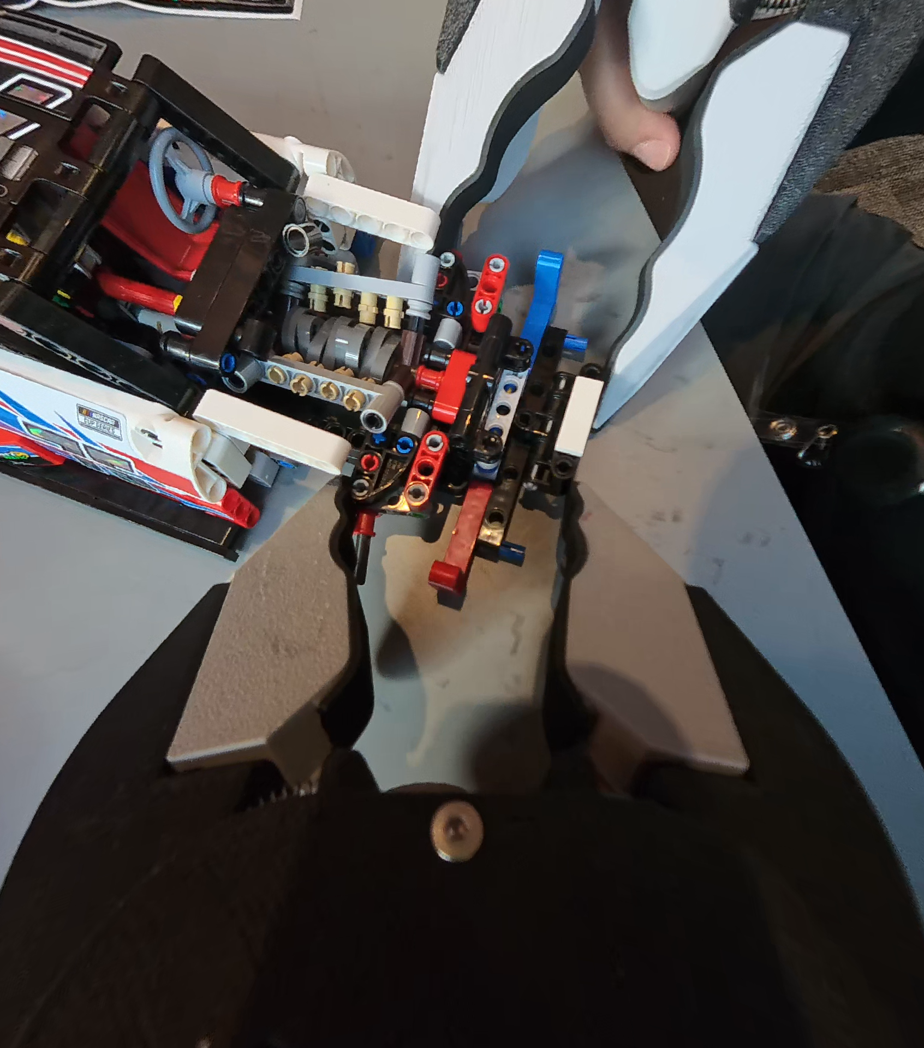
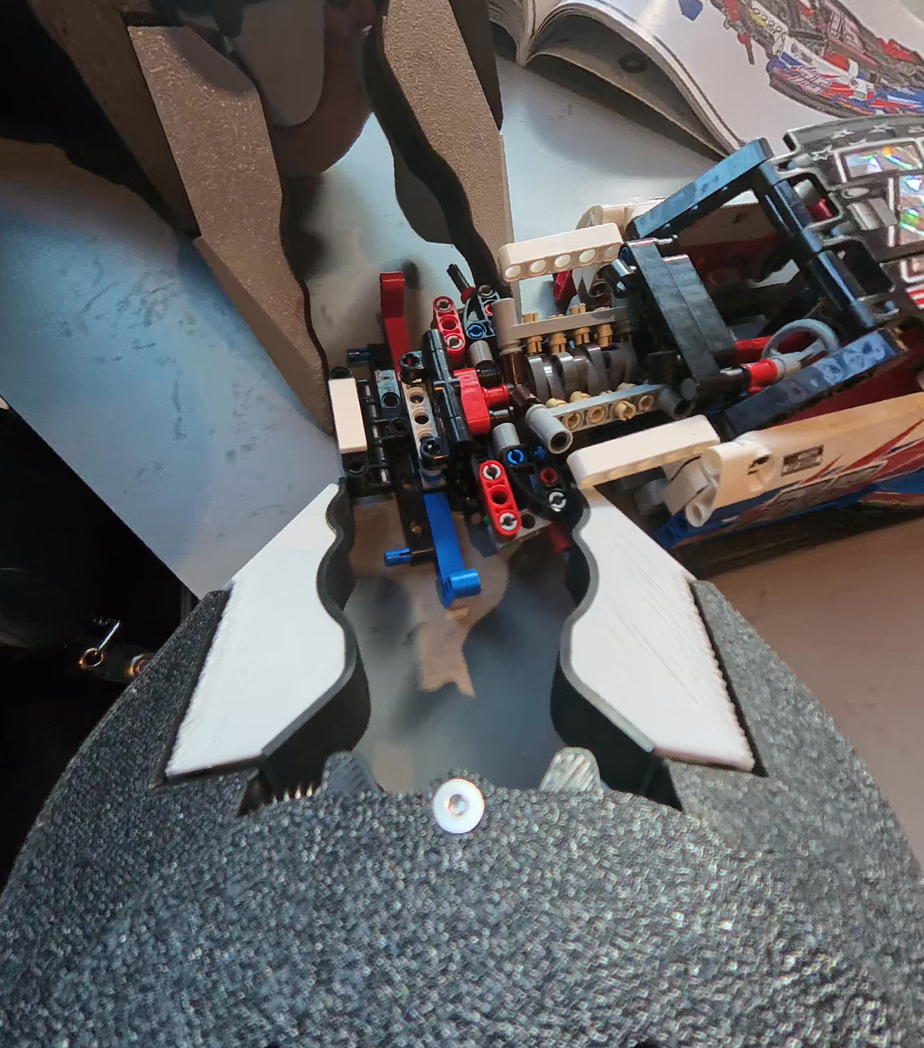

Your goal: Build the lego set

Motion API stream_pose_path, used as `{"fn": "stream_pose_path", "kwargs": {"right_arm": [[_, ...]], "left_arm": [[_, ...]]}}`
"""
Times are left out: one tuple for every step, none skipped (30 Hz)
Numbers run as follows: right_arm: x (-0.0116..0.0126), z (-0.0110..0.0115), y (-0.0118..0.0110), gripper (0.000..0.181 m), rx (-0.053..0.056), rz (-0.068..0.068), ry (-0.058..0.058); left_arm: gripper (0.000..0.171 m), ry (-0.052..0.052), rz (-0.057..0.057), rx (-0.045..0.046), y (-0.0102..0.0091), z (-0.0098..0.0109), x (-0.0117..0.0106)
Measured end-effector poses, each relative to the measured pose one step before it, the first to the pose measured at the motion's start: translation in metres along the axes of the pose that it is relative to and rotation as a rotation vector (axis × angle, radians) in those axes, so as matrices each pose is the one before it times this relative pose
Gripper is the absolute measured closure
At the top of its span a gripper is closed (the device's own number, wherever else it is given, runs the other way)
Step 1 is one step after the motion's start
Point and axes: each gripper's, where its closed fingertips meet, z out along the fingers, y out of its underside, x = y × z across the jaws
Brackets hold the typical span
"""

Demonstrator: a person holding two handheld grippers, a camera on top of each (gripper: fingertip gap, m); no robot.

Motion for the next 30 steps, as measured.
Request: {"fn": "stream_pose_path", "kwargs": {"right_arm": [[0.00104, -0.00025, 0.00007, 0.106, 0.0074, 0.0120, -0.0045], [0.00039, -0.00019, 0.00003, 0.106, 0.0015, -0.0014, -0.0011], [0.00027, 0.00006, -0.00002, 0.106, -0.0019, -0.0040, 0.0022], [0.00018, 0.00016, -0.00008, 0.106, -0.0006, -0.0019, 0.0017], [0.00034, -0.00003, -0.00014, 0.106, 0.0004, -0.0013, 0.0017], [0.00110, -0.00038, -0.00002, 0.104, 0.0020, -0.0019, 0.0078], [0.00170, -0.00094, 0.00035, 0.102, 0.0009, -0.0036, 0.0129], [0.00085, -0.00157, 0.00097, 0.100, -0.0025, -0.0041, 0.0085], [0.00068, -0.00186, 0.00109, 0.096, -0.0026, -0.0014, 0.0079], [-0.00005, -0.00250, 0.00057, 0.091, 0.0015, -0.0001, 0.0056], [-0.00089, -0.00320, 0.00042, 0.089, 0.0030, -0.0014, 0.0014], [0.00025, -0.00424, 0.00034, 0.087, 0.0034, -0.0049, 0.0114], [0.00099, -0.00508, 0.00065, 0.088, 0.0021, -0.0082, 0.0150], [0.00164, -0.00579, 0.00153, 0.088, -0.0013, -0.0093, 0.0140], [0.00295, -0.00604, 0.00277, 0.090, -0.0037, -0.0055, 0.0144], [0.00325, -0.00574, 0.00330, 0.092, -0.0029, 0.0014, 0.0080], [0.00263, -0.00513, 0.00319, 0.094, 0.0006, 0.0092, -0.0031], [0.00093, -0.00431, 0.00319, 0.097, 0.0012, 0.0168, -0.0172], [-0.00042, -0.00348, 0.00304, 0.100, -0.0020, 0.0188, -0.0265], [0.00134, -0.00315, 0.00176, 0.100, 0.0036, 0.0126, -0.0101], [0.00202, -0.00252, 0.00054, 0.101, 0.0118, 0.0043, -0.0030], [-0.00066, -0.00131, 0.00125, 0.106, 0.0051, 0.0039, -0.0201], [-0.00398, 0.00006, 0.00223, 0.112, -0.0048, 0.0057, -0.0403], [-0.00276, 0.00116, 0.00230, 0.112, -0.0066, 0.0037, -0.0293], [-0.00004, 0.00184, 0.00266, 0.111, -0.0063, -0.0021, -0.0074], [-0.00090, 0.00190, 0.00279, 0.111, -0.0099, -0.0029, -0.0100], [-0.00208, 0.00199, 0.00074, 0.111, -0.0028, -0.0026, -0.0132], [-0.00236, 0.00227, -0.00137, 0.112, 0.0047, -0.0033, -0.0109], [-0.00244, 0.00271, -0.00178, 0.113, -0.0013, -0.0027, -0.0078], [-0.00302, 0.00312, -0.00216, 0.114, -0.0061, -0.0057, -0.0076]], "left_arm": [[0.100, -0.0036, 0.0019, 0.00050, -0.00043, 0.00041, -0.00021], [0.099, -0.0013, 0.0040, 0.00036, -0.00029, 0.00013, -0.00019], [0.099, 0.0002, 0.0059, 0.00028, -0.00018, 0.00002, -0.00037], [0.099, -0.0002, 0.0039, 0.00018, -0.00010, -0.00006, -0.00030], [0.099, -0.0004, -0.0002, -0.00208, 0.00005, -0.00018, -0.00021], [0.096, -0.0004, 0.0005, 0.00159, -0.00044, -0.00053, 0.00034], [0.086, -0.0061, -0.0005, 0.00980, -0.00168, -0.00118, 0.00004], [0.085, -0.0103, 0.0017, 0.00665, -0.00122, -0.00246, -0.00040], [0.085, -0.0156, 0.0034, 0.00991, -0.00143, -0.00343, -0.00082], [0.083, -0.0169, 0.0007, 0.00838, -0.00115, -0.00428, -0.00095], [0.081, -0.0179, -0.0067, 0.00180, -0.00021, -0.00477, -0.00128], [0.080, -0.0152, -0.0108, -0.00061, 0.00068, -0.00526, -0.00075], [0.081, -0.0158, -0.0152, 0.00119, 0.00136, -0.00572, -0.00061], [0.084, -0.0166, -0.0220, -0.00079, 0.00245, -0.00556, -0.00062], [0.086, -0.0176, -0.0287, -0.00271, 0.00345, -0.00530, -0.00046], [0.086, -0.0129, -0.0312, 0.00018, 0.00380, -0.00490, 0.00061], [0.086, -0.0048, -0.0306, 0.00274, 0.00399, -0.00447, 0.00219], [0.087, -0.0073, -0.0319, 0.00038, 0.00466, -0.00397, 0.00236], [0.087, -0.0130, -0.0322, -0.00609, 0.00564, -0.00340, 0.00167], [0.087, -0.0189, -0.0298, -0.01025, 0.00619, -0.00296, 0.00103], [0.088, -0.0186, -0.0256, -0.00907, 0.00597, -0.00240, 0.00105], [0.088, -0.0137, -0.0207, -0.00502, 0.00514, -0.00229, 0.00189], [0.089, -0.0167, -0.0188, -0.00188, 0.00456, -0.00200, 0.00146], [0.090, -0.0157, -0.0153, -0.00415, 0.00431, -0.00180, 0.00163], [0.091, -0.0158, -0.0082, -0.00284, 0.00378, -0.00157, 0.00169], [0.091, -0.0218, -0.0019, 0.00275, 0.00344, -0.00123, 0.00038], [0.092, -0.0218, -0.0041, 0.00263, 0.00392, -0.00067, -0.00005], [0.092, -0.0110, -0.0128, -0.00348, 0.00415, -0.00066, 0.00139], [0.091, -0.0060, -0.0140, -0.00238, 0.00323, -0.00062, 0.00244], [0.091, -0.0143, -0.0068, -0.00244, 0.00215, -0.00146, 0.00147]]}}
